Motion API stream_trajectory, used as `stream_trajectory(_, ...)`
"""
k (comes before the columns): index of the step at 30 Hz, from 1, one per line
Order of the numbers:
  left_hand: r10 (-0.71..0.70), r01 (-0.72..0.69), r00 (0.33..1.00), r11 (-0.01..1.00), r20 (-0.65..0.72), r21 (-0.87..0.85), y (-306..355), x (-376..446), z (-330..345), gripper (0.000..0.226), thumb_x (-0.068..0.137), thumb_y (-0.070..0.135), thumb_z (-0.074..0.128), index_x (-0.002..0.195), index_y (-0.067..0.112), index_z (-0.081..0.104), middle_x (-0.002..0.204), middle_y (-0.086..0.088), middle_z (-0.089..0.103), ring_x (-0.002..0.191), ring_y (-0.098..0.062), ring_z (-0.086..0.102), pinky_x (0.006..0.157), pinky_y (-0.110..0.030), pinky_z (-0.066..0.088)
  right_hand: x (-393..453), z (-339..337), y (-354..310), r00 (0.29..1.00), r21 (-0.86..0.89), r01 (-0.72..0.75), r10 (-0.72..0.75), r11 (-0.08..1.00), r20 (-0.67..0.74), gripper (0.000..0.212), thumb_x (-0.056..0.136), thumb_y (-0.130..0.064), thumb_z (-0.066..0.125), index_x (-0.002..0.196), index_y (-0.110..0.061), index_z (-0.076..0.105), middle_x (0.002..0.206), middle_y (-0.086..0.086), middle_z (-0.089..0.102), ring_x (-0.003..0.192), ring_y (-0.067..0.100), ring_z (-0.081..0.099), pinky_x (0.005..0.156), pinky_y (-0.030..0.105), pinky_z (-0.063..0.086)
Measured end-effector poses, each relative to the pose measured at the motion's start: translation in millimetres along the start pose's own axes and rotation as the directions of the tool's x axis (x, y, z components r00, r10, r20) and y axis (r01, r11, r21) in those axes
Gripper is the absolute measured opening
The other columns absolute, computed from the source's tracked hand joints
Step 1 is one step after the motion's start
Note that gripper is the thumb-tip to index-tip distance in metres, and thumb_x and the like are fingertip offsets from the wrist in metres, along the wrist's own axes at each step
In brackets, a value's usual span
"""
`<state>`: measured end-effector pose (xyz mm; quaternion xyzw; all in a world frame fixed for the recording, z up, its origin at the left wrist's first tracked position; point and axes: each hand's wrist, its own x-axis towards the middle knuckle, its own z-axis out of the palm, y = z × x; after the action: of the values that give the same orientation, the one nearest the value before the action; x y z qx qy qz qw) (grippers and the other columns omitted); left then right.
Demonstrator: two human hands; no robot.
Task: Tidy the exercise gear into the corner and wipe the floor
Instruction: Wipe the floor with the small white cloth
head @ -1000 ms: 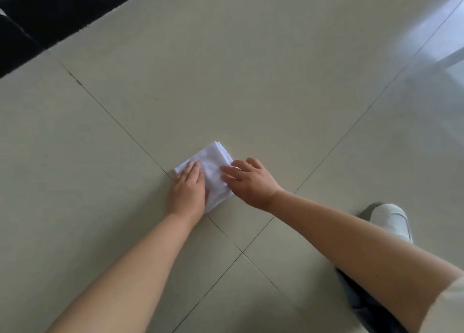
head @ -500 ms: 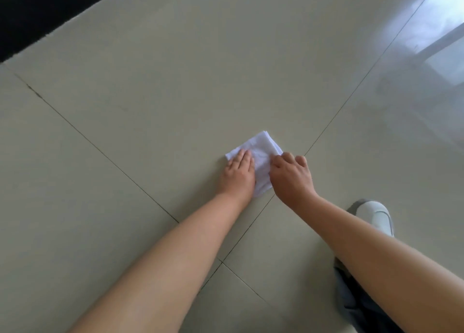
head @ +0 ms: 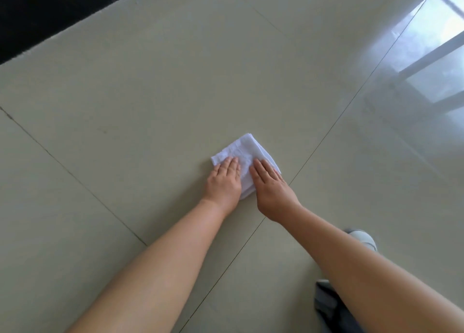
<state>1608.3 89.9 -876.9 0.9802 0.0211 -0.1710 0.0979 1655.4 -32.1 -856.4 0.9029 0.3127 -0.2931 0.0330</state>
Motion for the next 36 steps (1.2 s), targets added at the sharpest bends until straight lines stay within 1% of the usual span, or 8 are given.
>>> stream_trajectory(1,-0.044,0.043,0.999,0.999,0.029,0.014,-2.4,7.2,-8.3,0.062,0.077,0.008,0.018,0.113,-0.007,0.067,0.122,-0.020,0.065,0.115,-0.024,0.064,0.095,-0.028,0.050,11.3,-10.1,4.1,1.000,-0.018,0.027,-0.026,0.999,0.015,0.061,0.097,-0.008,0.025,0.151,-0.011,-0.003,0.160,0.002,-0.011,0.148,0.016,-0.011,0.118,0.025,-0.008)
stream_trajectory(2,-0.068,0.068,0.998,0.998,0.015,0.017,-7.2,16.5,-9.2,0.061,0.086,0.005,0.009,0.135,-0.011,0.042,0.145,-0.023,0.041,0.137,-0.028,0.042,0.113,-0.031,0.033,22.1,-20.8,7.3,0.998,-0.042,0.057,-0.055,0.997,0.044,0.062,0.097,-0.008,0.026,0.151,-0.012,-0.003,0.160,0.001,-0.012,0.148,0.015,-0.011,0.119,0.026,-0.007)
stream_trajectory(3,-0.095,0.096,0.995,0.995,0.040,-0.025,-9.8,20.7,-14.4,0.054,0.095,0.004,0.005,0.147,-0.008,0.017,0.157,-0.020,0.016,0.147,-0.028,0.017,0.120,-0.032,0.015,32.2,-31.3,8.5,0.993,-0.074,0.090,-0.084,0.993,0.087,0.062,0.097,-0.008,0.027,0.150,-0.012,-0.004,0.160,0.001,-0.013,0.148,0.015,-0.012,0.119,0.026,-0.007)
stream_trajectory(5,-0.229,0.238,0.965,0.969,0.128,-0.063,-15.1,35.9,-26.2,0.050,0.103,0.006,0.011,0.150,-0.002,-0.003,0.160,-0.013,-0.004,0.149,-0.026,-0.002,0.121,-0.033,0.002,54.8,-49.1,11.3,0.979,-0.152,0.170,-0.150,0.974,0.140,0.063,0.097,-0.010,0.028,0.150,-0.012,-0.007,0.159,0.001,-0.015,0.148,0.015,-0.013,0.120,0.027,-0.005)
stream_trajectory(12,-0.455,0.464,0.872,0.886,0.182,-0.012,-56.2,109.9,-56.2,0.056,0.102,0.014,0.022,0.149,-0.002,-0.004,0.160,-0.014,-0.004,0.150,-0.025,-0.001,0.122,-0.031,0.005,159.9,-125.0,4.9,0.940,-0.314,0.320,-0.258,0.894,0.225,0.062,0.099,-0.020,0.029,0.151,-0.015,-0.005,0.159,-0.004,-0.013,0.148,0.013,-0.009,0.121,0.032,0.000)
stream_trajectory(26,-0.577,0.677,0.634,0.735,0.515,-0.010,-47.3,149.8,-116.4,0.068,0.100,0.018,0.035,0.150,0.003,-0.009,0.159,-0.008,-0.018,0.149,-0.021,-0.011,0.122,-0.031,0.004,197.2,-159.6,20.3,0.845,-0.189,0.472,-0.381,0.861,0.374,0.066,0.098,-0.021,0.033,0.150,-0.019,-0.007,0.158,-0.010,-0.018,0.147,0.007,-0.014,0.121,0.034,-0.003)
stream_trajectory(28,-0.569,0.665,0.637,0.747,0.521,0.003,-46.8,149.1,-114.9,0.068,0.100,0.018,0.034,0.150,0.001,-0.009,0.158,-0.009,-0.019,0.149,-0.023,-0.012,0.121,-0.031,0.003,198.1,-159.0,20.7,0.848,-0.199,0.470,-0.378,0.860,0.371,0.067,0.097,-0.020,0.033,0.150,-0.019,-0.007,0.158,-0.010,-0.017,0.147,0.006,-0.013,0.121,0.032,-0.002)
stream_trajectory(36,-0.516,0.559,0.763,0.829,0.390,0.002,-54.3,133.6,-102.1,0.062,0.101,0.016,0.027,0.149,-0.002,-0.008,0.158,-0.015,-0.014,0.148,-0.027,-0.011,0.121,-0.032,-0.001,198.0,-141.4,12.8,0.898,-0.230,0.411,-0.349,0.882,0.268,0.059,0.102,-0.027,0.026,0.151,-0.019,-0.005,0.159,-0.010,-0.015,0.147,0.008,-0.012,0.120,0.030,-0.003)
